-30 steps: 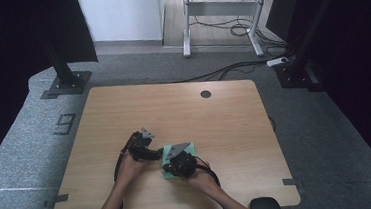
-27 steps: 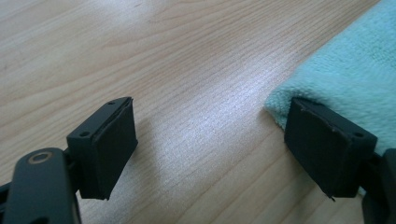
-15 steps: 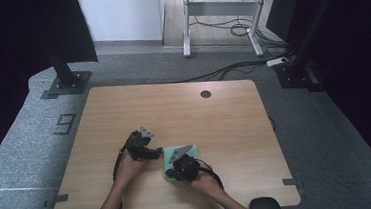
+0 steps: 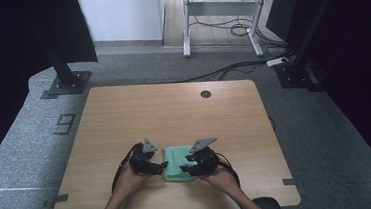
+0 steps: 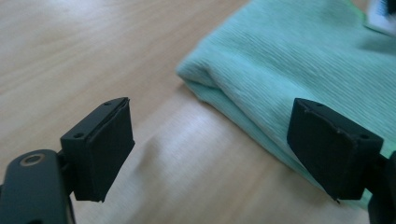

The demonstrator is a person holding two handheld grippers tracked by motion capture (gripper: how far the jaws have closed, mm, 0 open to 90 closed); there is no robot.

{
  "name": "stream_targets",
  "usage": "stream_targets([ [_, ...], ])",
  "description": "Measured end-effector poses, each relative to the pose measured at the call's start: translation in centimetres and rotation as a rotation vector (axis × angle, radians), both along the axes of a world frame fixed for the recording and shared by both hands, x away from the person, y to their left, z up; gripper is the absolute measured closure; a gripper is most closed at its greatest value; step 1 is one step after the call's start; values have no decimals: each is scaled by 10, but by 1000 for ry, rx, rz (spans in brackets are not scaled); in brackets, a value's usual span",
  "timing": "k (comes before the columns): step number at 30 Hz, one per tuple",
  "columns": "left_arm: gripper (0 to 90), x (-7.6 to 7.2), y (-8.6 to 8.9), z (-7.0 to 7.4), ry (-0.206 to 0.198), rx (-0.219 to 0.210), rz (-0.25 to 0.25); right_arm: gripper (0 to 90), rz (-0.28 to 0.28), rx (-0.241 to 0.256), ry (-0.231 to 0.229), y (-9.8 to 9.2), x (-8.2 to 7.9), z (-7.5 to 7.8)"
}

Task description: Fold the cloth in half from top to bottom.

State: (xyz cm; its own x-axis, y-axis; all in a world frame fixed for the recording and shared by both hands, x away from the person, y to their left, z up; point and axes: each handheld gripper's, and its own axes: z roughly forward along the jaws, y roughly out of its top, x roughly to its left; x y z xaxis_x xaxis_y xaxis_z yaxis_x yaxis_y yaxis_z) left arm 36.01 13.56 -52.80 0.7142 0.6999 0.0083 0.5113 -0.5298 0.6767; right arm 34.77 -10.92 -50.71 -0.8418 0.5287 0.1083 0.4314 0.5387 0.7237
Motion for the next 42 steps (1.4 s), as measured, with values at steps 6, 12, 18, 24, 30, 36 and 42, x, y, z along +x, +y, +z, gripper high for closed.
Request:
stream_targets([
  [6,144,-10,-5,-9,12,22,-15,461,-27,-71,-14,-17,-8,-15],
  [12,143,-12,-3,-10,6,26,1,487,-49,-88,8,-26,-10,-27],
  [18,144,-13,-4,-10,8,21,11,499,-47,-36,-13,-26,-17,-18],
  [24,145,-14,-3,0,7,-44,4,718,8,-18,-17,-27,-33,-15],
  [30,144,-15,-8,-8,35,-21,-2,737,39,-83,-15,-18,-34,-28],
  [36,145,-15,-7,-6,28,-8,7,891,46,-146,-74,-14,-40,-27],
  [42,144,-17,-8,-5,14,23,0,892,-8,-120,-125,-26,-36,-4],
])
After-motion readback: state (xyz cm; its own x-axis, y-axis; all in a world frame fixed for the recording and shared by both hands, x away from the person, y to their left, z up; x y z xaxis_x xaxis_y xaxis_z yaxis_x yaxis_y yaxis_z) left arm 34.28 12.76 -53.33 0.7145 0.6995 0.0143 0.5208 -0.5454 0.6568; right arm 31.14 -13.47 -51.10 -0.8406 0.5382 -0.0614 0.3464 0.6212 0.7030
